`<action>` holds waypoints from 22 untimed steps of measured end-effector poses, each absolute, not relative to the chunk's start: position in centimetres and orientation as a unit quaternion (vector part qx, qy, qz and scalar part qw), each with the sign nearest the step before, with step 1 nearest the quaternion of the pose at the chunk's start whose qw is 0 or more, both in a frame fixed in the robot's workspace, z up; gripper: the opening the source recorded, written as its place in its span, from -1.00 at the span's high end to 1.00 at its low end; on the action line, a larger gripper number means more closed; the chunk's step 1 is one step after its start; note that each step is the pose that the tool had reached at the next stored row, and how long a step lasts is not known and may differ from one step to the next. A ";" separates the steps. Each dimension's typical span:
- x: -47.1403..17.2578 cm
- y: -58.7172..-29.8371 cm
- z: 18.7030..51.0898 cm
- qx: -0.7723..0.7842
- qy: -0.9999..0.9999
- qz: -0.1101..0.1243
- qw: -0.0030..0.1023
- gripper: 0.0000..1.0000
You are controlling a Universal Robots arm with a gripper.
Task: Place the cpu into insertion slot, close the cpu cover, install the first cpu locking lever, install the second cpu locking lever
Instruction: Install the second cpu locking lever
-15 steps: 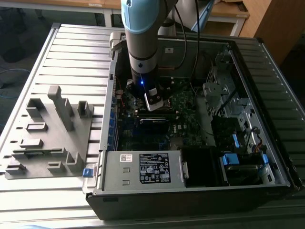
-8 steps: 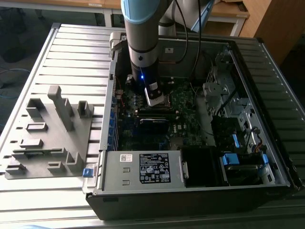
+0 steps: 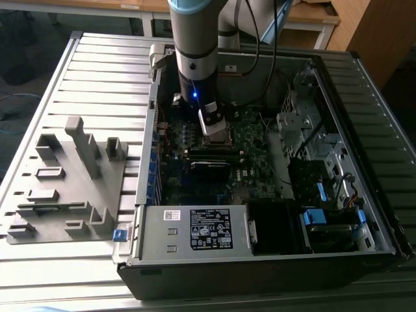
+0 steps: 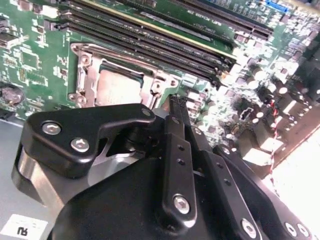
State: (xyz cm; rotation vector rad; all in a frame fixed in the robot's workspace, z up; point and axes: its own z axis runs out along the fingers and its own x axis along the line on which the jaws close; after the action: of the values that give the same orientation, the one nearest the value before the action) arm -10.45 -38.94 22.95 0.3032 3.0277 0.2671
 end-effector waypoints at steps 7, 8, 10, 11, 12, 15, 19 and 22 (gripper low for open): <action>-7.6 -38.9 22.9 0.099 0.990 0.086 0.044 0.79; -7.2 -38.9 22.9 0.099 0.990 0.086 0.044 0.79; -6.4 -38.8 22.9 0.100 0.990 0.086 0.044 0.79; -6.2 -38.8 22.9 0.100 0.990 0.085 0.044 0.79; -6.0 -38.5 22.9 0.100 0.990 0.085 0.044 0.79; -5.7 -37.5 22.9 0.100 0.991 0.083 0.044 0.79; -5.5 -36.4 22.8 0.099 0.992 0.062 0.046 0.79; -5.4 -35.8 22.8 0.098 0.993 0.054 0.047 0.79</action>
State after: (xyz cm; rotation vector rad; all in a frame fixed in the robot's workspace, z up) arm -5.42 -35.83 22.78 0.2998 3.0287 0.1640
